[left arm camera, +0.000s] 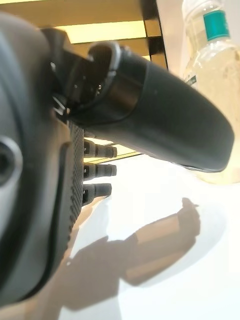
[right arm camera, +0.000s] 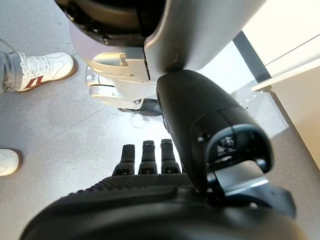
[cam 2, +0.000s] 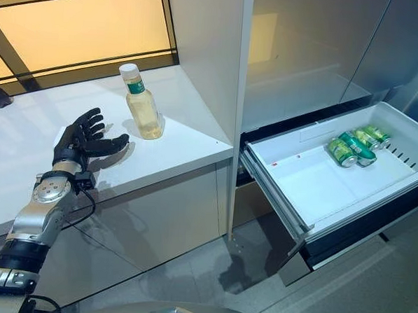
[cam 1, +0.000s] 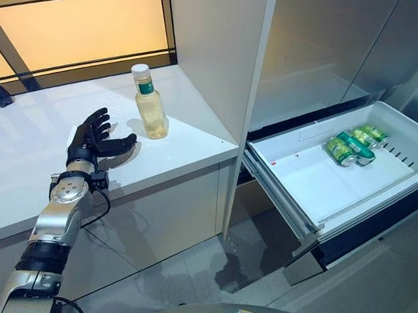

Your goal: Put drinks into fridge and close the fridge

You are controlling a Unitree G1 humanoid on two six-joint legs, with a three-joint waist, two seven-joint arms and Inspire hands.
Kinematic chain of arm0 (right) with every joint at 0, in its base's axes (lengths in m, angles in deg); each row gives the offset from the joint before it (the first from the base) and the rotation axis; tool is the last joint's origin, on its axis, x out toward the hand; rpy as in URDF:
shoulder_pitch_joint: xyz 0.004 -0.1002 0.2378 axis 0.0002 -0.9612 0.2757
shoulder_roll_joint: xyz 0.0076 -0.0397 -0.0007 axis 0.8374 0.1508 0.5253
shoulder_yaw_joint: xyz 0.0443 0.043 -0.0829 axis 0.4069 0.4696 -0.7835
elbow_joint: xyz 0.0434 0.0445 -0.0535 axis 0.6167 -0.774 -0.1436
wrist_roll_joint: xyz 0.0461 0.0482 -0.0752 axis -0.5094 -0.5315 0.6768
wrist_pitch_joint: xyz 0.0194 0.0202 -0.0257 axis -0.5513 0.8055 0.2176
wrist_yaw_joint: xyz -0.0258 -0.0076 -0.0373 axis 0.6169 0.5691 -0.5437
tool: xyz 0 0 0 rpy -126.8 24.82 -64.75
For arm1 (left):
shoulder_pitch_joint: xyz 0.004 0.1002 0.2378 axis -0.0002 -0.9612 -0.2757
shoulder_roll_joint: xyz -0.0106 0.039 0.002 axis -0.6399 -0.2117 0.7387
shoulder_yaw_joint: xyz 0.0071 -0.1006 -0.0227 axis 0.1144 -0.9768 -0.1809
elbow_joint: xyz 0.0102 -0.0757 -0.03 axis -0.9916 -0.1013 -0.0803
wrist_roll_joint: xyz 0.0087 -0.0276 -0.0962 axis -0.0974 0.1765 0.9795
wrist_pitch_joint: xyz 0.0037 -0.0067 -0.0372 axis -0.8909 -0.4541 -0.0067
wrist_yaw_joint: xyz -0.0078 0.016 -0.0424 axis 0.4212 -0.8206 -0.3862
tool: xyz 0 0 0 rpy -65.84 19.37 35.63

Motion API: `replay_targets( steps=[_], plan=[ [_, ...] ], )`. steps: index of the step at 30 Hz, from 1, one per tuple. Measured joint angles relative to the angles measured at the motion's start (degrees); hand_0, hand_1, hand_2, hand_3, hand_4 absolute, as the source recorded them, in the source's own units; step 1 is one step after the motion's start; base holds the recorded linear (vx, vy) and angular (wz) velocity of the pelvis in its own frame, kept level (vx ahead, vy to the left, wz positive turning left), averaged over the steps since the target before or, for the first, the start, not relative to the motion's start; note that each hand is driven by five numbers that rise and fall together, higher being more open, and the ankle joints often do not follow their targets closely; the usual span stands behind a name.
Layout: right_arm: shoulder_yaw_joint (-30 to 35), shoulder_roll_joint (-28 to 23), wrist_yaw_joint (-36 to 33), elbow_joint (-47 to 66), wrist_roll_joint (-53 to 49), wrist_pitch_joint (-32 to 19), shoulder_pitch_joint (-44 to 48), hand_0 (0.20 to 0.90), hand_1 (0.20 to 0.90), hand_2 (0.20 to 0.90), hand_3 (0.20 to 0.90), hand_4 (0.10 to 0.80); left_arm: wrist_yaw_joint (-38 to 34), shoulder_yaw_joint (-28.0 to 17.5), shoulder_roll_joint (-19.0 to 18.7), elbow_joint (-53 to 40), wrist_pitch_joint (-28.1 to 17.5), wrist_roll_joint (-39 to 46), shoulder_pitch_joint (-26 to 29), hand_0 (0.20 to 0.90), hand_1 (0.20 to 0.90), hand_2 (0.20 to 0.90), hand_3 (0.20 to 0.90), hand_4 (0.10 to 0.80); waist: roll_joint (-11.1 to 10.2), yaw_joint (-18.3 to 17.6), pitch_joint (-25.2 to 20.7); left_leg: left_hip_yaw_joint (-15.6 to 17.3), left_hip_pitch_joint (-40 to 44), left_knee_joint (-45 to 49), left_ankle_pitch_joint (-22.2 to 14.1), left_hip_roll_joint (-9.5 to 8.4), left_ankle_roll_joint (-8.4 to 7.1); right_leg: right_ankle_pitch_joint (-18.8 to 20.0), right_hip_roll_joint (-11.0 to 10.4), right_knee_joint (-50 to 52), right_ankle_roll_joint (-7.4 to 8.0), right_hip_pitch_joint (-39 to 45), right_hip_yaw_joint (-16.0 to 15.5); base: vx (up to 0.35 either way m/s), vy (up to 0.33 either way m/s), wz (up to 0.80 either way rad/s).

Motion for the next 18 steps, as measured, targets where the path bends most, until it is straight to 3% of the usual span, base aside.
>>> replay_targets(
  steps=[18],
  plan=[
    [-0.36, -0.01, 0.10, 0.01, 0.93, 0.04, 0.56, 0.900, 0.900, 0.900, 0.900, 0.800, 0.22, 1.65, 0.01, 4.54, 0.03, 7.86, 4.83, 0.900, 0.900, 0.900, 0.900, 0.800, 0.03, -1.56, -0.14, 0.82, 0.45, 0.00, -0.01, 0.09, 0.01, 0.28, 0.03, 0.00, 0.00, 0.05, 0.97, 0.001, -0.001, -0.01]
  ],
)
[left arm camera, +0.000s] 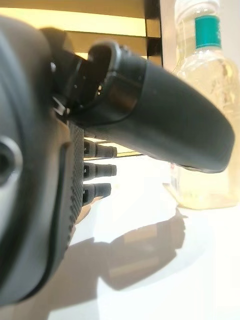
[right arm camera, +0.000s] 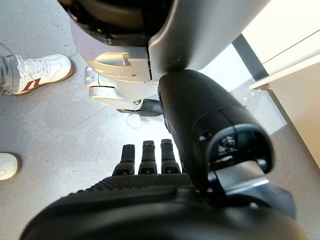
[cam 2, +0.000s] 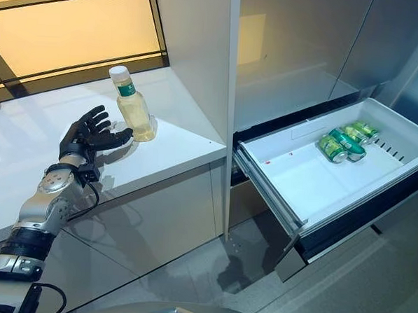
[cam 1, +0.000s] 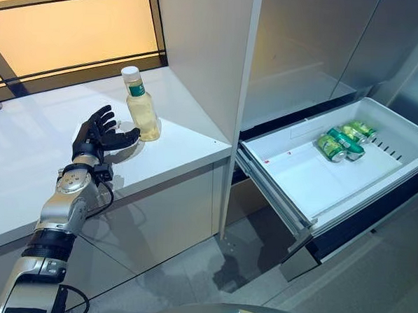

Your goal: Put drinks into fridge and close the fridge

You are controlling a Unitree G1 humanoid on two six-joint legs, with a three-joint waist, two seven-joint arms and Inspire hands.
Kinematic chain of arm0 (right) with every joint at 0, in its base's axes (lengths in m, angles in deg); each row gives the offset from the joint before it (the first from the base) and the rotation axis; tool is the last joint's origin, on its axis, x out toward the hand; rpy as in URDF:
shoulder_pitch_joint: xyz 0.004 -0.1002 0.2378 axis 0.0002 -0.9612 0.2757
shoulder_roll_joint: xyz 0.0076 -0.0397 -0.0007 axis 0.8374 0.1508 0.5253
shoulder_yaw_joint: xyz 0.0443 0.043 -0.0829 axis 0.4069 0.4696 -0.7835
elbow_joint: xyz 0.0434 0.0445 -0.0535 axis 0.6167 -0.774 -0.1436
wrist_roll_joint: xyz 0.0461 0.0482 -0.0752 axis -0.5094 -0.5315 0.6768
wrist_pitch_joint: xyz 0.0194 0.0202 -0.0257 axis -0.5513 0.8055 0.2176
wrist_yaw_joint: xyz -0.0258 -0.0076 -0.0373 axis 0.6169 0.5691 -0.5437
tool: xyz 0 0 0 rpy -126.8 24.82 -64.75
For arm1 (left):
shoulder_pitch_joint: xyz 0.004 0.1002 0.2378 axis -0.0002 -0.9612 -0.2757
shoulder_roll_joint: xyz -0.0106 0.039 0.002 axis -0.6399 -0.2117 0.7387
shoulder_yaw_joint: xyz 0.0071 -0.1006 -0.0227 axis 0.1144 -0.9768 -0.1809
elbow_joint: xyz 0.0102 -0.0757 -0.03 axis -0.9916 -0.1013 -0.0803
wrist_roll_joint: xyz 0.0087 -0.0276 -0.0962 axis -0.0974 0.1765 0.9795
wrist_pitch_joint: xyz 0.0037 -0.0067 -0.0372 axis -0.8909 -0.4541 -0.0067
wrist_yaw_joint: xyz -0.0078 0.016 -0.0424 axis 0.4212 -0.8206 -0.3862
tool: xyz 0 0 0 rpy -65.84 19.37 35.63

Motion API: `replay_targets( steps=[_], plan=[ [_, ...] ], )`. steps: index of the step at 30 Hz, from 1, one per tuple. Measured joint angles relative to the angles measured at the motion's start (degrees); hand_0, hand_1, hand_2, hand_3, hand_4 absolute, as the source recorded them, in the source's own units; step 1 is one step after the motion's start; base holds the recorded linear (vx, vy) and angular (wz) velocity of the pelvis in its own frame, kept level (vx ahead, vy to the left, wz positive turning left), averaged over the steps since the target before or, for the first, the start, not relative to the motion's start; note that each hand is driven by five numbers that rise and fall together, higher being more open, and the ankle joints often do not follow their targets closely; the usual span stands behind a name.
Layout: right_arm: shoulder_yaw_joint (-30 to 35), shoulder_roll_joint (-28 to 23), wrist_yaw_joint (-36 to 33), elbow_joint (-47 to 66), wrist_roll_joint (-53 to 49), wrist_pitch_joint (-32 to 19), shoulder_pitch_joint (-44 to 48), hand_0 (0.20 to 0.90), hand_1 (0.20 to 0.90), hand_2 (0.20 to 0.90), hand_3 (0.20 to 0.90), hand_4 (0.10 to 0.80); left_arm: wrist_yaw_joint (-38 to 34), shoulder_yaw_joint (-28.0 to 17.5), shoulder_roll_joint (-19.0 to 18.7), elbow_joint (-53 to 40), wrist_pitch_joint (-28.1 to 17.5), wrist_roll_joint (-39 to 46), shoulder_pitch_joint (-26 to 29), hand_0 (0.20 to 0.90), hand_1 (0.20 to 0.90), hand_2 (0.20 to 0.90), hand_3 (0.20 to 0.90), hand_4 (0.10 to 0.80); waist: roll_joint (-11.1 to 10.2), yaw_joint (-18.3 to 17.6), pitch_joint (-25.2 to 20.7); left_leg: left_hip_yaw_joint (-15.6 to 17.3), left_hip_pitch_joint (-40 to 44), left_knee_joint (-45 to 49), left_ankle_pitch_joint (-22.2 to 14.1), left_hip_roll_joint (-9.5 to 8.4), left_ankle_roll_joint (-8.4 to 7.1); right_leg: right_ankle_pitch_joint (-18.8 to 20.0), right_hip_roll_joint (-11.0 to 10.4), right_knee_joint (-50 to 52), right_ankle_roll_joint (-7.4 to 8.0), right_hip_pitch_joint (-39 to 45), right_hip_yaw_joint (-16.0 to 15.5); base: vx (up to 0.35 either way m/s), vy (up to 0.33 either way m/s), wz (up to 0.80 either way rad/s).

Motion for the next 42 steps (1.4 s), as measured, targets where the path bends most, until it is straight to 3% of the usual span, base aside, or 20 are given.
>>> replay_targets(
  steps=[13, 42],
  plan=[
    [-0.12, 0.00, 0.19, 0.01, 0.11, 0.13, 0.51, 0.900, 0.900, 0.900, 0.900, 0.800, 2.21, 0.28, 0.16, 1.33, 0.09, 9.20, 3.08, 0.900, 0.900, 0.900, 0.900, 0.800, 0.00, -1.09, -0.17, 0.31, 0.14, 0.00, 0.00, 0.04, 0.00, 0.20, 0.00, 0.00, 0.00, -0.08, 0.47, 0.002, -0.001, -0.01],
    [-1.47, -0.71, 1.42, 0.09, 0.58, 0.39, 0.64, 0.900, 0.900, 0.900, 0.900, 0.800, 4.09, 2.20, 0.16, 1.24, 1.21, 12.01, 3.99, 0.900, 0.900, 0.900, 0.900, 0.800, 0.00, -1.02, -0.39, 1.21, 0.26, -0.01, -0.02, 0.11, 0.04, 0.62, -0.01, -0.01, 0.03, -0.41, 1.57, 0.003, -0.002, -0.02]
  ],
)
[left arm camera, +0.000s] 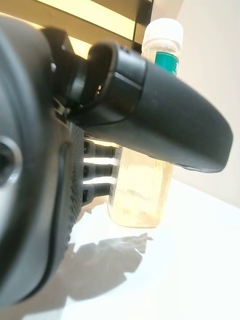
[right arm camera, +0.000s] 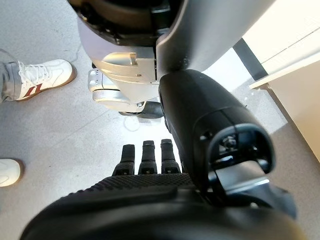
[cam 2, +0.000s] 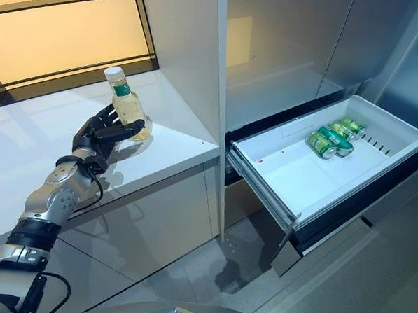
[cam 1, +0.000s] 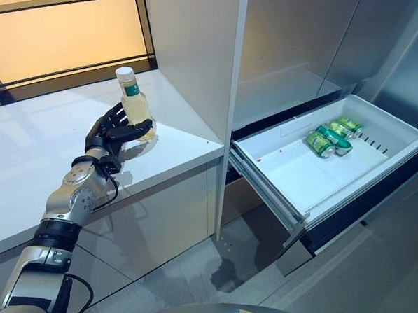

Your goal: Put drinks into fridge and close the fridge

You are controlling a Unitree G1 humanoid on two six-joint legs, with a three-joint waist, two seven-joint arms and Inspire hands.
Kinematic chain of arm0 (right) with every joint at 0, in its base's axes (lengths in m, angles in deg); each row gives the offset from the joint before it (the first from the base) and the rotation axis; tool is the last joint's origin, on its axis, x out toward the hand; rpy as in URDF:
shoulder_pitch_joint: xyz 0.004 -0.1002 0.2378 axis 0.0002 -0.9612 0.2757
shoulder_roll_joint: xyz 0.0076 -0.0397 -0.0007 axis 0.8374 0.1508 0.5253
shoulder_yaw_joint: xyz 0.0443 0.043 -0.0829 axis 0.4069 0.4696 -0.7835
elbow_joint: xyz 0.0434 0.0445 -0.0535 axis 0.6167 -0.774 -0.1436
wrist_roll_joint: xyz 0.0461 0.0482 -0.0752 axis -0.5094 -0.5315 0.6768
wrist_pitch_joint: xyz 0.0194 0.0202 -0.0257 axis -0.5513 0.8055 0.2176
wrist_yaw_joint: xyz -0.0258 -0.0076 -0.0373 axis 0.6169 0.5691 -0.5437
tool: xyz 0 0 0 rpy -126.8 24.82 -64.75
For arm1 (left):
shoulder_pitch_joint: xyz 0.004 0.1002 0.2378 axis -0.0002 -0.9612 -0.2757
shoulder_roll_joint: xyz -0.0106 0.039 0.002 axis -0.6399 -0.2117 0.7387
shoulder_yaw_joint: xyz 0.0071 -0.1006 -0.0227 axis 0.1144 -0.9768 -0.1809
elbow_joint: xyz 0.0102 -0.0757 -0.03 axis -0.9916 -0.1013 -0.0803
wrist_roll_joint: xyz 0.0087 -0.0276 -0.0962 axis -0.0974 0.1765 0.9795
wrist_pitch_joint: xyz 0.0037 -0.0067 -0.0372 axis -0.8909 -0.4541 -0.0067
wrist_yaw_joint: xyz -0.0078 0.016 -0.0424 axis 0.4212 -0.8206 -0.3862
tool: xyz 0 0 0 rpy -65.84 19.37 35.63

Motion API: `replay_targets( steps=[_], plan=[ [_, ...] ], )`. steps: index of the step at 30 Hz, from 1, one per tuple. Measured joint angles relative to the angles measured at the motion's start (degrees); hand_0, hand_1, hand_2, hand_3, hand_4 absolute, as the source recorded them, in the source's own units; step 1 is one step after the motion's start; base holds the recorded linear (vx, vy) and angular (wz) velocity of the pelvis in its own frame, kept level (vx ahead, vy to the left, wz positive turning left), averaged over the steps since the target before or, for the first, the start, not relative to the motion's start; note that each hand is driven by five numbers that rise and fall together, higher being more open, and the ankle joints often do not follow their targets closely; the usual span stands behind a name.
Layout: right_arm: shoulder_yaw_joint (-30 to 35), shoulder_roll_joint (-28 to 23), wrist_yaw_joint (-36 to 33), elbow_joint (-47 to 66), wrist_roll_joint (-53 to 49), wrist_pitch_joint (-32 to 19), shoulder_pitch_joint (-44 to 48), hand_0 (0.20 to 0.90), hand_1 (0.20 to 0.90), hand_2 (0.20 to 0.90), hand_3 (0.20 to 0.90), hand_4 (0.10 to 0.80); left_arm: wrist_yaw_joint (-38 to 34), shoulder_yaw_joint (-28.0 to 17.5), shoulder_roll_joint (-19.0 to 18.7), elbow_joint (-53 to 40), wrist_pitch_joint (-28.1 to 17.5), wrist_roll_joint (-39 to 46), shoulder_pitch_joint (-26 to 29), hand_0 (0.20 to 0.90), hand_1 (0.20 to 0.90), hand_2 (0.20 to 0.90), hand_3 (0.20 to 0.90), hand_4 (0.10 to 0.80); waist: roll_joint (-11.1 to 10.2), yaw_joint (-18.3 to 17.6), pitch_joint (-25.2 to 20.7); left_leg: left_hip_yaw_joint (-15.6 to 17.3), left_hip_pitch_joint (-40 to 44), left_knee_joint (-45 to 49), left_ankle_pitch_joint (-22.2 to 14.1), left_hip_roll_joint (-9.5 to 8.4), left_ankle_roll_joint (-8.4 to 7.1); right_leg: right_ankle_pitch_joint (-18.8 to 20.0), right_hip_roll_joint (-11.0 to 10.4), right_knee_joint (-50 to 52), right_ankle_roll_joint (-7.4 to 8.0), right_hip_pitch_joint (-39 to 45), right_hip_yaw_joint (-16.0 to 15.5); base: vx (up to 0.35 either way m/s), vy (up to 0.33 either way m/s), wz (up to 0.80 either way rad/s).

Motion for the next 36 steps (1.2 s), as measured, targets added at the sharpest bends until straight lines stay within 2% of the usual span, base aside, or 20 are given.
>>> replay_targets(
  steps=[10, 20, 21, 22, 23, 24, 36],
  plan=[
    [-0.64, -0.09, 0.00, -0.01, 0.02, -0.02, 0.25, 0.900, 0.900, 0.900, 0.900, 0.800, -1.11, 0.00, -0.04, 0.00, -0.10, 0.04, 4.75, 0.900, 0.900, 0.900, 0.900, 0.800, -0.04, -0.13, -0.03, 0.11, 0.02, 0.00, 0.00, 0.00, 0.00, 0.02, 0.00, 0.00, 0.02, -0.05, 0.19, 0.000, 0.000, 0.00],
    [-0.69, -0.15, 0.28, -0.01, 0.03, -0.03, 0.44, 0.900, 0.900, 0.900, 0.900, 0.800, -2.12, 0.00, -0.11, 0.00, -0.11, 0.05, 4.95, 0.900, 0.900, 0.900, 0.900, 0.800, -0.04, -0.82, -0.03, 0.20, 0.00, 0.00, -0.03, 0.00, 0.03, 0.07, -0.02, 0.00, 0.07, -0.14, 0.33, 0.000, 0.000, 0.00],
    [-0.69, -0.15, 0.31, -0.01, 0.03, -0.03, 0.44, 0.900, 0.900, 0.900, 0.900, 0.800, -2.12, 0.00, -0.11, 0.00, -0.11, 0.06, 4.95, 0.721, 0.721, 0.721, 0.691, 0.591, -0.04, -0.85, -0.03, 0.21, 0.00, 0.00, -0.03, 0.00, 0.03, 0.09, -0.02, 0.00, 0.07, -0.15, 0.35, 0.000, 0.000, 0.00],
    [-0.69, -0.16, 0.32, -0.01, 0.03, -0.03, 0.45, 0.900, 0.900, 0.900, 0.900, 0.800, -2.12, 0.00, -0.11, 0.00, -0.11, 0.07, 4.95, 0.575, 0.575, 0.575, 0.521, 0.421, -0.04, -0.85, -0.03, 0.21, 0.00, 0.00, -0.03, 0.00, 0.03, 0.09, -0.02, 0.00, 0.08, -0.16, 0.36, 0.000, 0.000, 0.00],
    [-0.69, -0.16, 0.33, -0.01, 0.03, -0.03, 0.44, 0.900, 0.900, 0.900, 0.900, 0.800, -2.12, 0.00, -0.11, 0.00, -0.11, 0.06, 4.95, 0.575, 0.575, 0.575, 0.521, 0.421, -0.04, -0.85, -0.03, 0.21, 0.00, 0.00, -0.03, 0.00, 0.03, 0.09, -0.02, 0.00, 0.08, -0.17, 0.36, 0.000, 0.000, 0.00],
    [-0.69, -0.17, 0.36, -0.01, 0.03, -0.03, 0.43, 0.900, 0.900, 0.900, 0.900, 0.800, -2.14, 0.00, -0.12, 0.00, -0.11, 0.06, 4.95, 0.307, 0.307, 0.307, 0.208, 0.108, -0.04, -0.84, -0.03, 0.21, -0.01, 0.00, -0.03, 0.00, 0.04, 0.09, -0.02, 0.00, 0.08, -0.18, 0.36, 0.000, 0.000, 0.00],
    [-0.76, -0.24, 0.73, -0.02, 0.07, -0.03, 0.71, 0.900, 0.900, 0.900, 0.900, 0.800, -1.77, 1.53, -0.20, 0.35, -0.17, 1.31, 4.97, 0.300, 0.300, 0.300, 0.200, 0.100, -0.06, -1.27, -0.04, 0.29, -0.14, 0.00, -0.04, -0.01, 0.05, 0.11, -0.02, 0.00, 0.07, -0.38, 0.50, 0.000, 0.000, 0.00]
  ],
)
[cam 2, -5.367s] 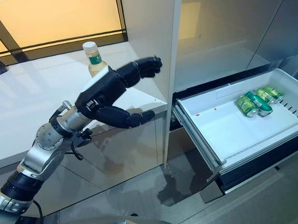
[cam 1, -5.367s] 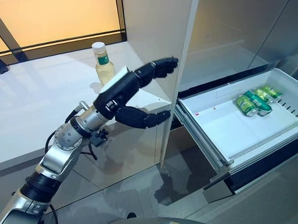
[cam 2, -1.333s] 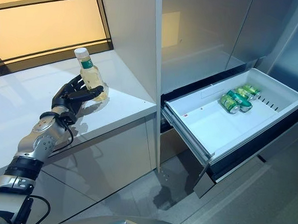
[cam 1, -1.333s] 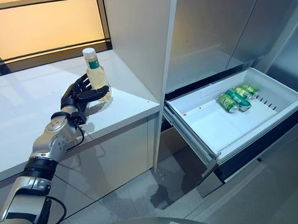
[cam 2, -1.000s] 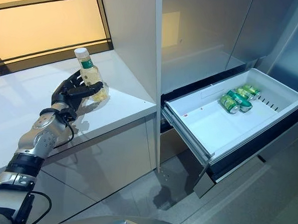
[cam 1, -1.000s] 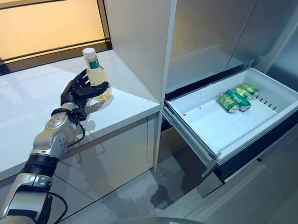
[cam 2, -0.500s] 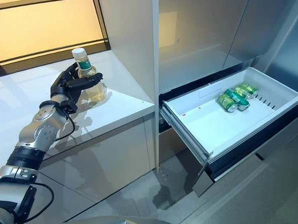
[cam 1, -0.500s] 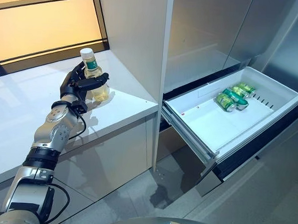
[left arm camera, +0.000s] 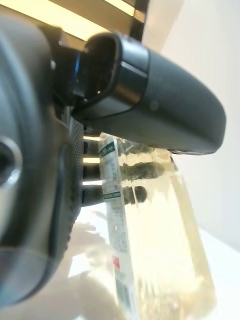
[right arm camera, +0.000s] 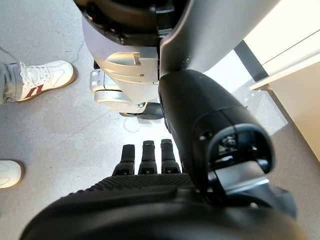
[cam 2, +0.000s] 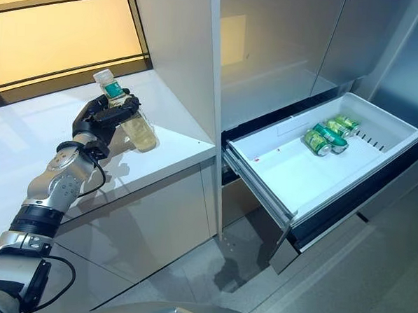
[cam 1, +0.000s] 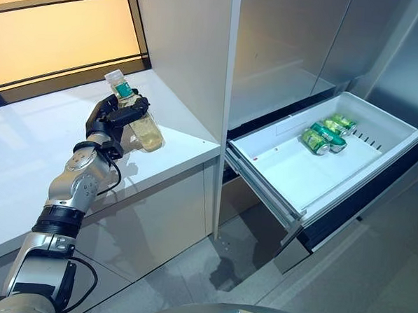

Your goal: Put drinks into fridge and close the fridge

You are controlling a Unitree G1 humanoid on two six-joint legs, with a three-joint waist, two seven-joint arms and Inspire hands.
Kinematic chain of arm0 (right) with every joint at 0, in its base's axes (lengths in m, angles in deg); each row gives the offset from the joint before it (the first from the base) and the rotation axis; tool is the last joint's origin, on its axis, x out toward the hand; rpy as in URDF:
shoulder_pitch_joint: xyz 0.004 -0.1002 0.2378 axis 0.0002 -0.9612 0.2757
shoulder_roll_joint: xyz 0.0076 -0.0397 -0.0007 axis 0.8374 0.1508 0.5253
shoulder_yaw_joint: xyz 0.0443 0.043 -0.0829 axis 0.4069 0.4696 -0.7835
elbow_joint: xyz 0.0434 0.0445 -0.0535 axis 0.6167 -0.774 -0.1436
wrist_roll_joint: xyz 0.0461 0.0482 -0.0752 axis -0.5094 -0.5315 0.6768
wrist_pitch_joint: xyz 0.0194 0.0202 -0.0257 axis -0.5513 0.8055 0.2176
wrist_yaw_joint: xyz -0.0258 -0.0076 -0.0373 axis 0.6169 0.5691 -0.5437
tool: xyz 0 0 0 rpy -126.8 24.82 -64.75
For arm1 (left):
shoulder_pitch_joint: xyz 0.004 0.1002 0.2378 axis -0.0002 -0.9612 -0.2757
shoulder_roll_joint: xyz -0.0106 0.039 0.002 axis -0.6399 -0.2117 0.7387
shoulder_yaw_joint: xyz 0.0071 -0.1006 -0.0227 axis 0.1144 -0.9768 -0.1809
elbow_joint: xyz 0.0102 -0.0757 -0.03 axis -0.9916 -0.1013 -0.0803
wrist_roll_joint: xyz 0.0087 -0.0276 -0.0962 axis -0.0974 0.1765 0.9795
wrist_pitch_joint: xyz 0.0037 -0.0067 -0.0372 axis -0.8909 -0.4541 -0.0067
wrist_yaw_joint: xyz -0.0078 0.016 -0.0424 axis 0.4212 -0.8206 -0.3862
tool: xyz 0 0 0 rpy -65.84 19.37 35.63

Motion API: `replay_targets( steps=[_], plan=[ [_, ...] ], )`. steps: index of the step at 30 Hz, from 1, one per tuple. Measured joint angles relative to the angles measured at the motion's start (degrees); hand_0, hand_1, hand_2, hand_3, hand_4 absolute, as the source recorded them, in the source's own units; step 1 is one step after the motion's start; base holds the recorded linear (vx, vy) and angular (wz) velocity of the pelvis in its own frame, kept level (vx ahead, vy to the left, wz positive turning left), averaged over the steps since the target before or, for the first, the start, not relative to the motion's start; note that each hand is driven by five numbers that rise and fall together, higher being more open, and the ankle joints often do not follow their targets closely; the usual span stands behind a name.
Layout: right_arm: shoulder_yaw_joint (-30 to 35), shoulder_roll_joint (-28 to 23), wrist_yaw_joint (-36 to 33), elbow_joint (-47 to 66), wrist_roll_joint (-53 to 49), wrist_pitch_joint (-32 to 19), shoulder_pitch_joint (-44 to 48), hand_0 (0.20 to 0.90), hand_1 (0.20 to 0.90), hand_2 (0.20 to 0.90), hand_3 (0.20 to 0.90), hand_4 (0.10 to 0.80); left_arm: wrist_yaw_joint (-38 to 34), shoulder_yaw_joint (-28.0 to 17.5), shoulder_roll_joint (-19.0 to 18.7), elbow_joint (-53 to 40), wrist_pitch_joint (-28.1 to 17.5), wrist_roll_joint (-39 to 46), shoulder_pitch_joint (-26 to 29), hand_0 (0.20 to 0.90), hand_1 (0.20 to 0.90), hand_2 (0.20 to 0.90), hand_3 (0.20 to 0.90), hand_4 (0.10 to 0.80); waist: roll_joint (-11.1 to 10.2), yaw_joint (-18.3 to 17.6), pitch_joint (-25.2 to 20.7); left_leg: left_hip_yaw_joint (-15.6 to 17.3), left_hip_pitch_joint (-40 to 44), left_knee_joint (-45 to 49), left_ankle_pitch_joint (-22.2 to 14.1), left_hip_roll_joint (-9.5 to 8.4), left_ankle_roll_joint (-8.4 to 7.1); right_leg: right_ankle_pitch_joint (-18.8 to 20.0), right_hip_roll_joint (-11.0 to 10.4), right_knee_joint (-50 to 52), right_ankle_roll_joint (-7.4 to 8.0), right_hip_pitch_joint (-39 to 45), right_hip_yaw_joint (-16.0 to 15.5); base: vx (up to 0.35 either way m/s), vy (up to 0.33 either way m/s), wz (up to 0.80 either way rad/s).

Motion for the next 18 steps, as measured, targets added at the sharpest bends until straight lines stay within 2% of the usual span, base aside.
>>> replay_targets(
  steps=[8, 12, 18],
  plan=[
    [-0.01, 0.00, 0.07, -0.01, 0.50, -0.07, 0.11, 0.900, 0.900, 0.900, 0.900, 0.800, 0.16, 0.28, -0.01, 0.00, -0.37, -0.14, 0.10, 0.300, 0.300, 0.300, 0.200, 0.100, 0.04, -0.22, -0.05, 0.01, 0.00, 0.00, 0.00, 0.03, 0.00, 0.06, 0.01, 0.00, -0.02, -0.08, 0.14, 0.000, 0.000, 0.00],
    [-0.57, -0.03, 0.47, 0.00, 5.47, -1.13, 0.18, 0.900, 0.900, 0.900, 0.900, 0.800, 0.16, 0.28, -0.01, 0.00, -0.48, -0.30, 0.10, 0.300, 0.300, 0.300, 0.200, 0.100, 0.03, -0.11, -0.05, 0.00, -0.01, 0.00, 0.00, 0.02, 0.00, 0.08, 0.00, 0.00, -0.01, -0.09, 0.15, 0.000, 0.000, 0.00],
    [-10.63, -2.16, 3.74, 4.08, 17.14, -3.40, 0.69, 0.900, 0.900, 0.900, 0.900, 0.800, 0.14, 0.29, -0.01, -0.38, -1.04, -0.79, 0.10, 0.300, 0.300, 0.300, 0.200, 0.100, -0.02, 0.28, -0.08, -0.09, -0.44, 0.00, 0.00, 0.04, 0.00, 0.21, -0.01, 0.00, -0.01, -0.51, 0.14, 0.000, 0.000, 0.00]
  ],
)
